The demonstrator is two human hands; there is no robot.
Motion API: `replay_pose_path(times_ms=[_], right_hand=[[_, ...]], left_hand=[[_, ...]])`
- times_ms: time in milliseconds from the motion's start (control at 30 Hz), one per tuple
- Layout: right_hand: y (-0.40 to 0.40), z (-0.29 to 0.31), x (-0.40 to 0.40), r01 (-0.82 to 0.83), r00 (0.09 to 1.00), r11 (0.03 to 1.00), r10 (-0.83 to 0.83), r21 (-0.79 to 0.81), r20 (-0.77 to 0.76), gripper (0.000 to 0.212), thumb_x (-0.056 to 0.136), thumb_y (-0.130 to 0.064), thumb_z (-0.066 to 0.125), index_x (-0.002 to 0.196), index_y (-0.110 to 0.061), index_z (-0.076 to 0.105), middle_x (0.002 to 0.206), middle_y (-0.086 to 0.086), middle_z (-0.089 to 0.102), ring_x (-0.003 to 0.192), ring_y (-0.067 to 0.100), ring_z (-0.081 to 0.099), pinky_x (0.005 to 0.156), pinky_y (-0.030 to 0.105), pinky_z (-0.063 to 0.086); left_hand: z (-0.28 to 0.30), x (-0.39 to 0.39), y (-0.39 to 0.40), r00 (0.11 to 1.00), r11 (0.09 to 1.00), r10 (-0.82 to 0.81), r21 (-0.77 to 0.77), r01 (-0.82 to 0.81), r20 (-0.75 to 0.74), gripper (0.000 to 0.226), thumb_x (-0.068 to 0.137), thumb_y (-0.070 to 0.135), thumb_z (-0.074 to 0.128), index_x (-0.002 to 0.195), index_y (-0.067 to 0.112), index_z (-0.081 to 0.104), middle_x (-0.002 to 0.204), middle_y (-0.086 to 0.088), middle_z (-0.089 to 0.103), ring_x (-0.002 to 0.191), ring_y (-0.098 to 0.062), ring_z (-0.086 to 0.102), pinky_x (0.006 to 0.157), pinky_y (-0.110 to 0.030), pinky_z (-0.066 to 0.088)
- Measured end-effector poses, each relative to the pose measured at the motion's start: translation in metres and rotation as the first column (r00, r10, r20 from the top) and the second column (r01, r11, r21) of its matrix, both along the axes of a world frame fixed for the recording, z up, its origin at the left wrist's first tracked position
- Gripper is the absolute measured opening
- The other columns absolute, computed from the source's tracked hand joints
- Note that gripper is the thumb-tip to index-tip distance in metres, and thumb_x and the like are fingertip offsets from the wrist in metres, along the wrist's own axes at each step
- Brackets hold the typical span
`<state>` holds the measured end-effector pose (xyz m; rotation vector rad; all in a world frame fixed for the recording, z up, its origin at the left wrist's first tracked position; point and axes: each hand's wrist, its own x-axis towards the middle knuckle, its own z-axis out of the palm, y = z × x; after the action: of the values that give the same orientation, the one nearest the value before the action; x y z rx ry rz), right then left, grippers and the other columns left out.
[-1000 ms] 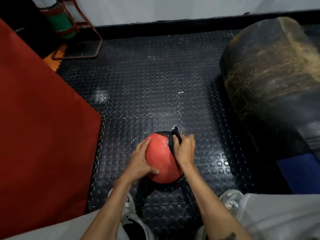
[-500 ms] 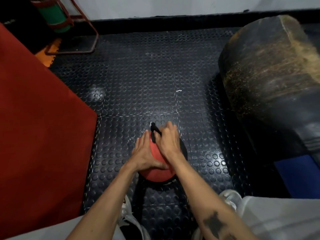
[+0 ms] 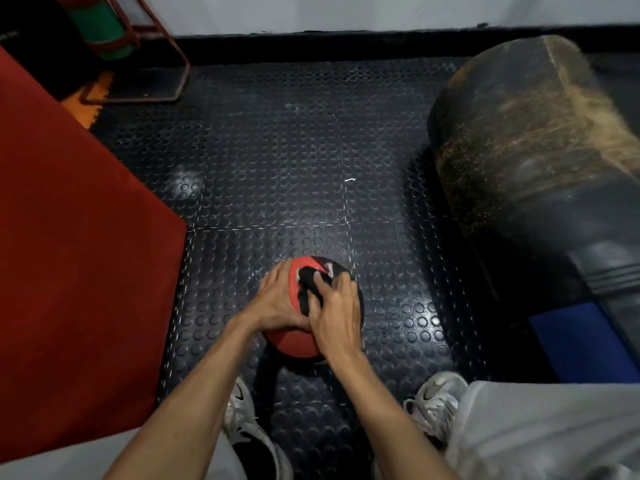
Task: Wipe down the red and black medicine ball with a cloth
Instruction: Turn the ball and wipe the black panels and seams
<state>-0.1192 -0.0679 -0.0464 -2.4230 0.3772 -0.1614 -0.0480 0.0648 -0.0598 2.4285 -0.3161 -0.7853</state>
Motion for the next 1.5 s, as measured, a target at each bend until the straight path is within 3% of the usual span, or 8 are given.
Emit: replay_pose_path(times_ms=[200, 400, 633, 900, 1067, 1200, 1367, 1500], right_hand=[[-0.012, -0.006, 0.077, 0.004, 0.985, 0.999, 0.006, 0.053, -0.174, 0.029, 0.093, -0.028, 0.056, 0.104, -0.008, 0.073, 0.111, 0.017, 0.053, 0.11, 0.036, 0.052, 0.094, 0.043, 0.046], [-0.015, -0.018, -0.017, 0.064, 0.996, 0.992, -0.071, 0.108, 0.063, 0.039, 0.095, -0.032, 0.057, 0.134, -0.036, 0.058, 0.094, 0.0, 0.044, 0.092, 0.016, 0.043, 0.083, 0.028, 0.041], [-0.031, -0.028, 0.078, 0.107, 0.992, 0.98, -0.094, 0.169, -0.08, 0.027, 0.094, -0.031, 0.059, 0.108, -0.014, 0.074, 0.096, 0.019, 0.055, 0.102, 0.039, 0.055, 0.087, 0.04, 0.047], [0.001, -0.04, -0.012, 0.237, 0.954, 0.935, -0.275, 0.262, 0.118, 0.037, 0.093, -0.026, 0.063, 0.13, -0.023, 0.064, 0.087, 0.002, 0.042, 0.083, 0.017, 0.045, 0.08, 0.026, 0.041], [-0.03, -0.036, 0.079, 0.261, 0.963, 0.932, -0.232, 0.252, -0.137, 0.029, 0.095, -0.035, 0.058, 0.112, -0.017, 0.073, 0.103, 0.017, 0.058, 0.103, 0.034, 0.057, 0.087, 0.036, 0.047], [-0.006, -0.039, 0.028, 0.193, 0.972, 0.945, -0.221, 0.265, 0.08, 0.03, 0.094, -0.028, 0.063, 0.122, -0.022, 0.069, 0.093, 0.003, 0.045, 0.091, 0.019, 0.047, 0.086, 0.032, 0.044], [0.004, -0.039, 0.0, 0.223, 0.949, 0.937, -0.272, 0.268, 0.16, 0.038, 0.09, -0.021, 0.068, 0.128, -0.025, 0.066, 0.088, 0.001, 0.044, 0.087, 0.016, 0.046, 0.084, 0.024, 0.04], [-0.035, -0.027, 0.071, 0.223, 0.975, 0.951, -0.215, 0.216, -0.062, 0.027, 0.094, -0.029, 0.06, 0.117, -0.019, 0.072, 0.101, 0.013, 0.054, 0.103, 0.034, 0.055, 0.093, 0.038, 0.044]], left_hand=[[0.003, -0.013, -0.009, 0.997, 0.997, 0.077, -0.011, -0.078, -0.03, 0.164, 0.029, 0.076, 0.082, 0.156, 0.026, -0.01, 0.164, 0.007, -0.007, 0.151, -0.021, -0.008, 0.123, -0.048, 0.008], [0.003, 0.004, 0.003, 0.99, 0.992, 0.12, -0.024, -0.122, -0.068, 0.157, 0.032, 0.069, 0.087, 0.157, 0.023, 0.001, 0.161, 0.003, 0.006, 0.148, -0.023, 0.013, 0.121, -0.041, 0.02], [0.001, -0.006, -0.001, 0.918, 0.921, 0.38, -0.047, -0.387, -0.115, 0.161, 0.026, 0.086, 0.075, 0.156, 0.022, 0.005, 0.158, -0.003, 0.013, 0.145, -0.027, 0.022, 0.118, -0.048, 0.027], [-0.001, -0.01, 0.011, 0.854, 0.86, 0.49, -0.066, -0.506, -0.174, 0.161, 0.023, 0.087, 0.073, 0.156, 0.02, 0.008, 0.158, -0.009, 0.016, 0.144, -0.029, 0.027, 0.116, -0.047, 0.03], [0.004, -0.016, 0.001, 0.827, 0.834, 0.535, -0.049, -0.549, -0.172, 0.157, 0.036, 0.081, 0.08, 0.156, 0.018, 0.001, 0.162, -0.008, 0.007, 0.148, -0.031, 0.018, 0.118, -0.052, 0.026], [0.002, -0.008, 0.003, 0.787, 0.798, 0.587, -0.033, -0.602, -0.19, 0.161, 0.027, 0.087, 0.072, 0.156, 0.018, 0.006, 0.161, -0.011, 0.013, 0.146, -0.032, 0.022, 0.116, -0.052, 0.029], [0.004, -0.011, -0.003, 0.797, 0.821, 0.562, 0.034, -0.569, -0.223, 0.139, 0.058, 0.088, 0.063, 0.157, 0.011, 0.003, 0.163, -0.014, 0.006, 0.149, -0.032, 0.019, 0.119, -0.046, 0.023], [0.022, 0.015, 0.015, 0.891, 0.955, 0.294, 0.143, -0.26, -0.347, 0.132, 0.053, 0.094, 0.057, 0.154, 0.015, 0.027, 0.16, -0.011, 0.028, 0.144, -0.028, 0.032, 0.119, -0.046, 0.027]])
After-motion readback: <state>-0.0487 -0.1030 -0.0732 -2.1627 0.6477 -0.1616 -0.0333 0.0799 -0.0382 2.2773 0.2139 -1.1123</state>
